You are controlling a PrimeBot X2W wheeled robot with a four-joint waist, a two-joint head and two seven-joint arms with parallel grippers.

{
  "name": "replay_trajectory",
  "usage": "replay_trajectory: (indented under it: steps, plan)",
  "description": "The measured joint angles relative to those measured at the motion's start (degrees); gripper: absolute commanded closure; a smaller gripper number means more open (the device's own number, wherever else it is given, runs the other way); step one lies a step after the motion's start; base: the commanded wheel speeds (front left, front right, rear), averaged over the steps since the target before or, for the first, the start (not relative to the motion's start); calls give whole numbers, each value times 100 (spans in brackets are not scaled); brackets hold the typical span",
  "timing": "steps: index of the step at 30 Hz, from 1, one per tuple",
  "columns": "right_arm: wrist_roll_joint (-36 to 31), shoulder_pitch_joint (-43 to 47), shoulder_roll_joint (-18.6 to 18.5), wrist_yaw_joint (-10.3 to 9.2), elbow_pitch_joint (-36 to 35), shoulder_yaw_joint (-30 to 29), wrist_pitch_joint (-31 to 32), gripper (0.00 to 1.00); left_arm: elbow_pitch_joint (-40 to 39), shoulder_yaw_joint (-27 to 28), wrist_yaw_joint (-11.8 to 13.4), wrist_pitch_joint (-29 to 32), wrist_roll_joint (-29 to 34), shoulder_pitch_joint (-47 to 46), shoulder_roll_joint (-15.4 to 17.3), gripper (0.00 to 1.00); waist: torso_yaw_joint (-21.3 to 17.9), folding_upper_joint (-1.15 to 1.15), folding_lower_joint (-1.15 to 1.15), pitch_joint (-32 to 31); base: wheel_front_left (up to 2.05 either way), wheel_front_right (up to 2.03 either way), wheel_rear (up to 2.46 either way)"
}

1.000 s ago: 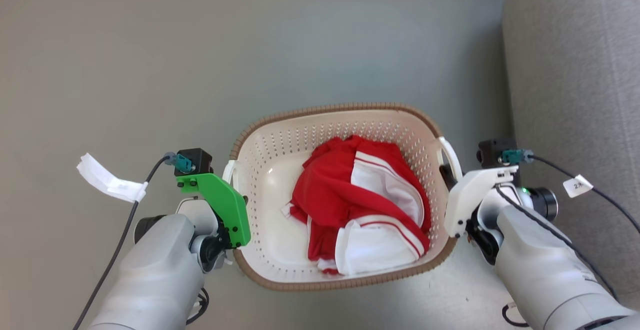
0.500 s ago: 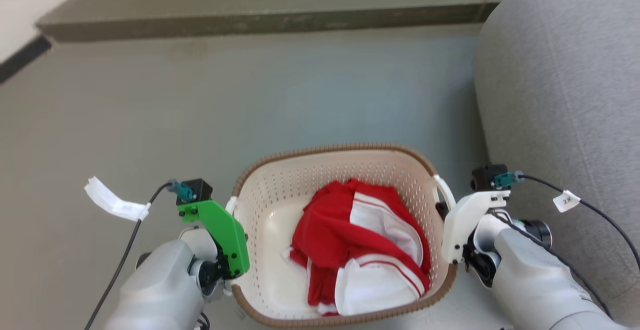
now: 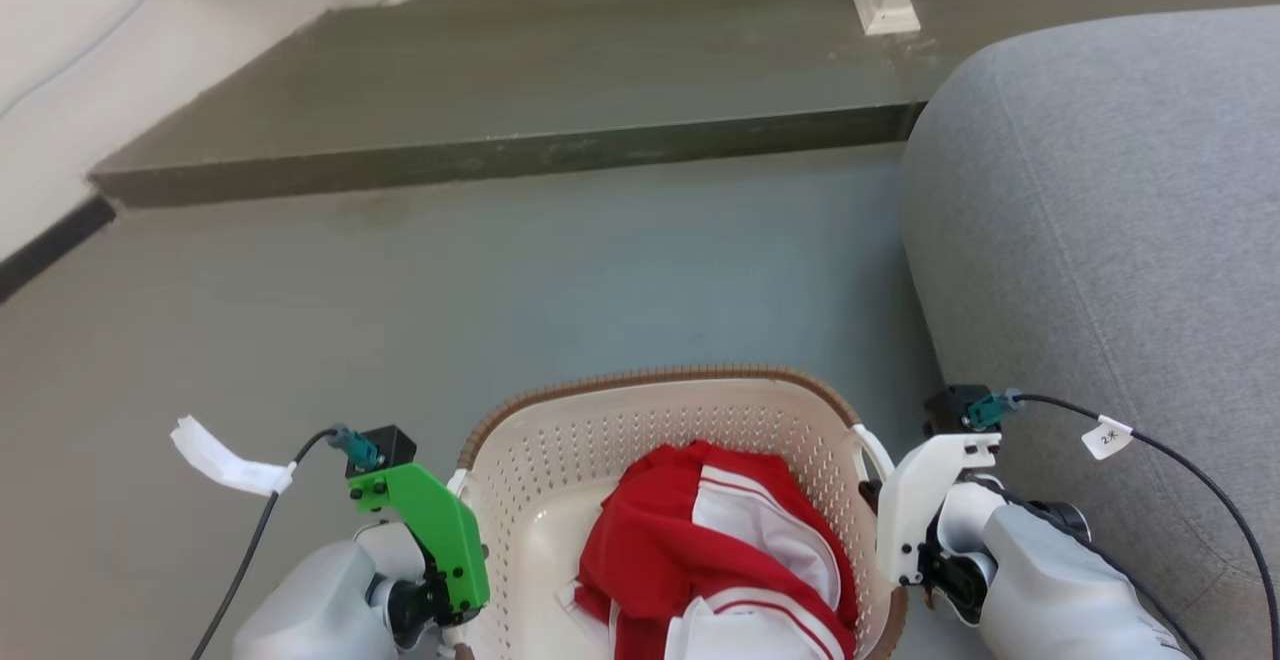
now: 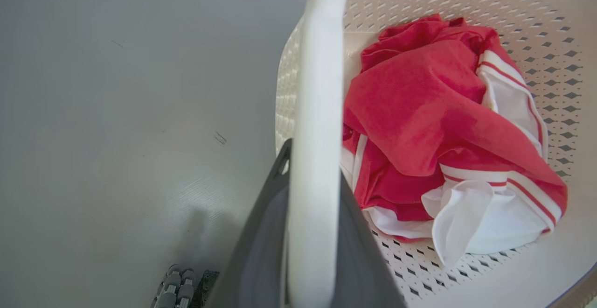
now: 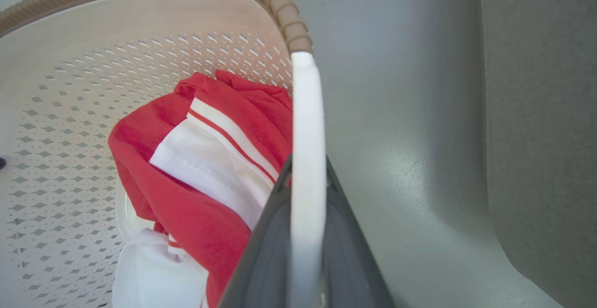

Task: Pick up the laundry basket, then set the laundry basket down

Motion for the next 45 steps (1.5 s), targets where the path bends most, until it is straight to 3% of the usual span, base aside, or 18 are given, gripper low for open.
replay_trajectory:
  steps: [14,45]
  plan:
    - [294,187,-2,0,-102,237,342,100,58,22,-5,189,-189,239,51,100,-167,0,0,-503,0,0,0]
    - [750,286,-2,0,-263,570,442,100,146,24,-10,244,-299,248,134,100,-275,0,0,-587,0,0,0]
